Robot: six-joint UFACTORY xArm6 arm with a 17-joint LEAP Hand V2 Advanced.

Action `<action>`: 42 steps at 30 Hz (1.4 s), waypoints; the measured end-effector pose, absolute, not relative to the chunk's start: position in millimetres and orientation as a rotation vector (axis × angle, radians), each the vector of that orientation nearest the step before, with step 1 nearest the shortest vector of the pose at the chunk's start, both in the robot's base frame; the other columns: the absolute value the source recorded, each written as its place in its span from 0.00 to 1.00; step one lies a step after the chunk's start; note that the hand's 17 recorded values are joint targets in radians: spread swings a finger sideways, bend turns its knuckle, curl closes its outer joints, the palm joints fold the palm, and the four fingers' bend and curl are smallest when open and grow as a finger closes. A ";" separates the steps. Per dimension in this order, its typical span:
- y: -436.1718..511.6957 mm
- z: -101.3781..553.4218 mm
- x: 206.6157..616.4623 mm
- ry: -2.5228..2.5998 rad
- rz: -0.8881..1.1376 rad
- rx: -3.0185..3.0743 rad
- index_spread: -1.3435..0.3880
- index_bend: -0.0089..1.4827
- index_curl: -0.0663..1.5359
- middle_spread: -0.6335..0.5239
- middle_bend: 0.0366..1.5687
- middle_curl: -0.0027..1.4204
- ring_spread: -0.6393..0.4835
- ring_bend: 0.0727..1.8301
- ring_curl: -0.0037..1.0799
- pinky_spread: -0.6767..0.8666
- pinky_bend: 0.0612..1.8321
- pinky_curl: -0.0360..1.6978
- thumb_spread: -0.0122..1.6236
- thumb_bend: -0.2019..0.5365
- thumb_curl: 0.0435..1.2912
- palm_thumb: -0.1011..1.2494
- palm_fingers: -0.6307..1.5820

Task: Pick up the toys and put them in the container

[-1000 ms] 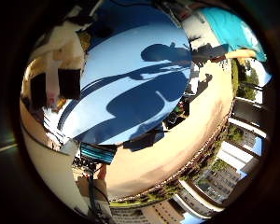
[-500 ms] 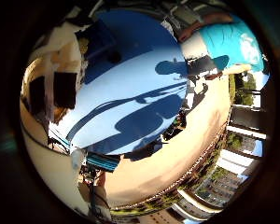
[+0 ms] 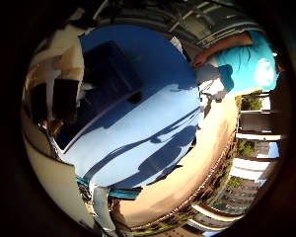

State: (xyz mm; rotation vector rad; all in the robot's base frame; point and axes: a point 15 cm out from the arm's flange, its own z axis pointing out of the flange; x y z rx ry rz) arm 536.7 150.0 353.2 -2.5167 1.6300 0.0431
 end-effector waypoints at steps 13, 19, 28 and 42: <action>161.9 319.6 536.1 1.737 0.116 -2.506 0.40 0.36 0.48 0.46 0.40 0.54 0.70 0.55 0.57 0.63 0.67 0.49 0.65 0.20 0.53 0.63 0.20; 153.2 332.0 526.3 1.734 0.109 -2.532 0.51 0.40 0.42 0.57 0.15 0.37 0.80 0.30 0.34 0.71 0.44 0.36 0.64 0.21 0.42 0.59 0.26; 125.2 354.7 525.3 1.772 0.025 -2.519 0.51 0.36 0.45 0.48 0.46 0.45 0.75 0.48 0.38 0.74 0.32 0.27 0.65 0.23 0.35 0.57 0.66; 75.2 412.4 477.0 1.867 -0.024 -2.527 0.37 0.20 0.69 0.41 0.69 0.64 0.65 0.71 0.58 0.70 0.50 0.47 0.65 0.23 0.33 0.59 0.51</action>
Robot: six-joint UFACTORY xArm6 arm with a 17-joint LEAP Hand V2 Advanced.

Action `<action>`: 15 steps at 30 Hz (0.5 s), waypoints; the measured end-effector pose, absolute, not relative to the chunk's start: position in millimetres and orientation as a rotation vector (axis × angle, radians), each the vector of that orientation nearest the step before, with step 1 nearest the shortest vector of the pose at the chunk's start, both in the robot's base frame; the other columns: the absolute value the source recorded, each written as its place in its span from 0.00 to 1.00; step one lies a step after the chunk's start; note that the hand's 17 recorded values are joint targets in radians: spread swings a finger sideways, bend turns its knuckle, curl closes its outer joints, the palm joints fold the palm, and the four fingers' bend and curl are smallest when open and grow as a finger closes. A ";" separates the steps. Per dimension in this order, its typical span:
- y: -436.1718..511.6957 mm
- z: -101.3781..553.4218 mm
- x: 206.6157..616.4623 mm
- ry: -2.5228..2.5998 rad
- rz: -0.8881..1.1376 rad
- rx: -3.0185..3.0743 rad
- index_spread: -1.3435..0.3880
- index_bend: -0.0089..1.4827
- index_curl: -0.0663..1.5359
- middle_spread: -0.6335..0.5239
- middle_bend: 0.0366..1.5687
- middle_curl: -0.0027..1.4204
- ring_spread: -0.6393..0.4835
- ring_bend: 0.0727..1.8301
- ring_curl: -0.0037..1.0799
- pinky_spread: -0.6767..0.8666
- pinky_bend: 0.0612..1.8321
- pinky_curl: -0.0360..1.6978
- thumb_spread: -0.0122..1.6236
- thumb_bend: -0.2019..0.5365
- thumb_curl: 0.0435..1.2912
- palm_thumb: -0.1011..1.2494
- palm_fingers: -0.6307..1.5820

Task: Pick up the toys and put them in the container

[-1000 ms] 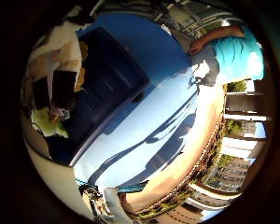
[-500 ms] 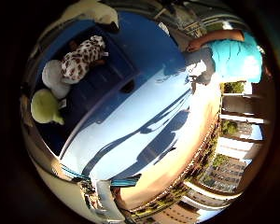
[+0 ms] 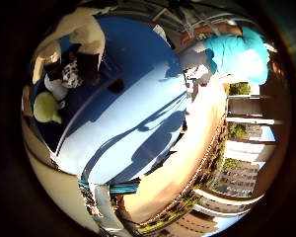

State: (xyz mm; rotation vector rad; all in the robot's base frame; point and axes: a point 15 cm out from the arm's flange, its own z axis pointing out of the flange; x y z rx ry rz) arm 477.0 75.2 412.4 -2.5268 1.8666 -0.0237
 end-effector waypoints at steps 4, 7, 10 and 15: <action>47.5 421.3 433.8 1.969 0.110 -2.551 0.41 0.24 0.69 0.43 0.53 0.57 0.68 0.63 0.53 0.72 0.45 0.47 0.66 0.22 0.32 0.58 0.41; 23.9 431.6 391.6 2.062 0.242 -2.571 0.48 0.16 0.63 0.45 0.43 0.50 0.70 0.58 0.48 0.73 0.43 0.44 0.67 0.22 0.31 0.56 0.35; -9.5 449.3 367.3 2.131 0.263 -2.513 0.52 0.13 0.59 0.46 0.39 0.46 0.72 0.54 0.44 0.74 0.41 0.42 0.67 0.23 0.30 0.55 0.35; -56.0 449.6 351.9 2.169 0.299 -2.454 0.58 0.12 0.53 0.48 0.34 0.41 0.73 0.48 0.40 0.75 0.37 0.39 0.68 0.23 0.29 0.54 0.35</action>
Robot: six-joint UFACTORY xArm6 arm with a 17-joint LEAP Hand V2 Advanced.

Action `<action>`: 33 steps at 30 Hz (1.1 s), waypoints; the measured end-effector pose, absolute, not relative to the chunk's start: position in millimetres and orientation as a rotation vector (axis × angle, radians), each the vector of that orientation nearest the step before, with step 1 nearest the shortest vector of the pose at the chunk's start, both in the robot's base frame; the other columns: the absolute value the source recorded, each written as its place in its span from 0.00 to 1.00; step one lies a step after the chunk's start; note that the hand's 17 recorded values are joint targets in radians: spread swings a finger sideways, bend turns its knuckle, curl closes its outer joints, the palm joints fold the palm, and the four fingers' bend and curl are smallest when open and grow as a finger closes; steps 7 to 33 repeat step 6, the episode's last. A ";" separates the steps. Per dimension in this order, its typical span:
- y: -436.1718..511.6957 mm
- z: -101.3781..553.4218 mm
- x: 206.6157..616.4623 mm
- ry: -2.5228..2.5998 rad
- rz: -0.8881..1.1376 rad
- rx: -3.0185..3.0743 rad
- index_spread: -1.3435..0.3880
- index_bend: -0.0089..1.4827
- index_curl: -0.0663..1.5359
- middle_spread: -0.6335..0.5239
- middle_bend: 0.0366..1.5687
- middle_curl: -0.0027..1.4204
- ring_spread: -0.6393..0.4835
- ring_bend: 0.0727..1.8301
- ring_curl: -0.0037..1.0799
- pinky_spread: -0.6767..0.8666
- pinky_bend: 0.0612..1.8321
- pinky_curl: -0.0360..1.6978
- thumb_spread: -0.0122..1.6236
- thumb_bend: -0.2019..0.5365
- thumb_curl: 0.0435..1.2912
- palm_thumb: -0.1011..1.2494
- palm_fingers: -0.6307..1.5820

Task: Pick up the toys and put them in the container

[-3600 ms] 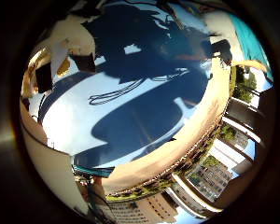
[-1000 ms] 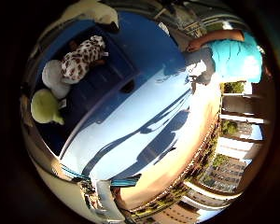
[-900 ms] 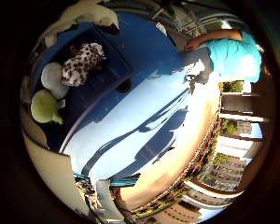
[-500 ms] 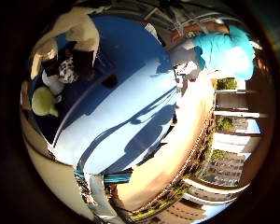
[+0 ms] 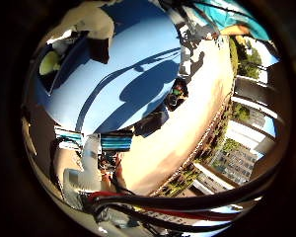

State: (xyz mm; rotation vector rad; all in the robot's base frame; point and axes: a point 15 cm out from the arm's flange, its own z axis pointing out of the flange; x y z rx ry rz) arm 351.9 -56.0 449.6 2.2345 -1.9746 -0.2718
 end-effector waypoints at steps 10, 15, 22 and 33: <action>-95.9 447.5 352.6 -1.992 -0.260 2.262 0.63 0.12 0.47 0.49 0.29 0.37 0.75 0.42 0.35 0.75 0.34 0.36 0.69 0.24 0.28 0.54 0.37; -95.9 447.5 352.6 -1.992 -0.260 2.262 0.63 0.12 0.47 0.49 0.29 0.37 0.75 0.42 0.35 0.75 0.34 0.36 0.69 0.24 0.28 0.54 0.37; -95.9 447.5 352.6 -1.992 -0.260 2.262 0.63 0.12 0.47 0.49 0.29 0.37 0.75 0.42 0.35 0.75 0.34 0.36 0.69 0.24 0.28 0.54 0.37; -95.9 447.5 352.6 -1.992 -0.260 2.262 0.63 0.12 0.47 0.49 0.29 0.37 0.75 0.42 0.35 0.75 0.34 0.36 0.69 0.24 0.28 0.54 0.37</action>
